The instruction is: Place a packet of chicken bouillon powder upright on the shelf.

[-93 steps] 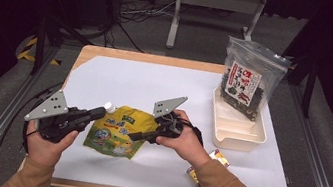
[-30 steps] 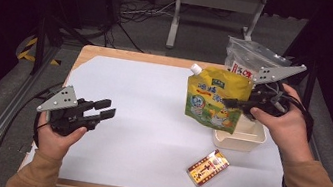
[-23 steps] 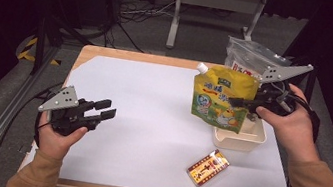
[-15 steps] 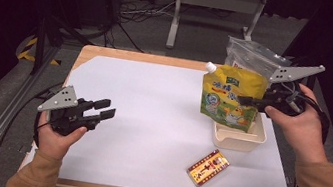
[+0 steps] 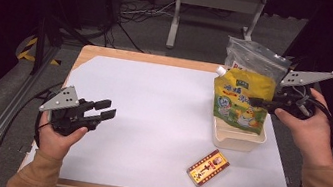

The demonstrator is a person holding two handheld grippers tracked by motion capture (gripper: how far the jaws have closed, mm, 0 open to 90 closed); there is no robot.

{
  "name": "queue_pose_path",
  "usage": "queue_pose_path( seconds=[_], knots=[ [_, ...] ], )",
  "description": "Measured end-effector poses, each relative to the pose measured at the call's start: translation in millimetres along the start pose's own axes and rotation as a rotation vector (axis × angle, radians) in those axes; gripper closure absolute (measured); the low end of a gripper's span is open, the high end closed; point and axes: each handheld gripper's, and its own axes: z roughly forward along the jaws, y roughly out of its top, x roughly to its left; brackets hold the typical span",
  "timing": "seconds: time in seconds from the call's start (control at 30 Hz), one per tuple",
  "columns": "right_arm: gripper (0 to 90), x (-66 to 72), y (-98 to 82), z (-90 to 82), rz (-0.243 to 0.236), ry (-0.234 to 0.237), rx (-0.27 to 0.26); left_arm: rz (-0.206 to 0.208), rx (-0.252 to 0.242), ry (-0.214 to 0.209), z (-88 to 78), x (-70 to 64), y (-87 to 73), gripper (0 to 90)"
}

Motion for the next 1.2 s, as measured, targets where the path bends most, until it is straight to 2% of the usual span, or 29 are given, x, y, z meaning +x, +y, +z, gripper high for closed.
queue_pose_path(
  seconds=[0.37,0.5,0.7,1.0,1.2],
  knots=[
    [84.1,-14.6,-17.5,6.4,0.028,-0.003,0.004,0.0,0.007,0.0,1.7,-1.0,-0.5,62.3],
    [84.1,-19.0,-23.4,12.0,0.029,0.012,0.007,0.001,0.003,0.001,1.1,-0.7,-0.4,61.8],
    [84.4,-25.1,-31.1,18.4,0.027,0.011,0.006,-0.008,0.004,-0.002,1.8,-1.0,-0.8,61.1],
    [85.1,-28.7,-42.6,24.9,0.025,0.019,-0.034,-0.008,0.007,-0.007,3.6,-1.3,-0.9,59.3],
    [85.3,-28.6,-48.7,30.8,0.022,0.021,-0.03,-0.006,0.007,-0.008,5.0,-1.1,-0.7,59.1]
  ],
)
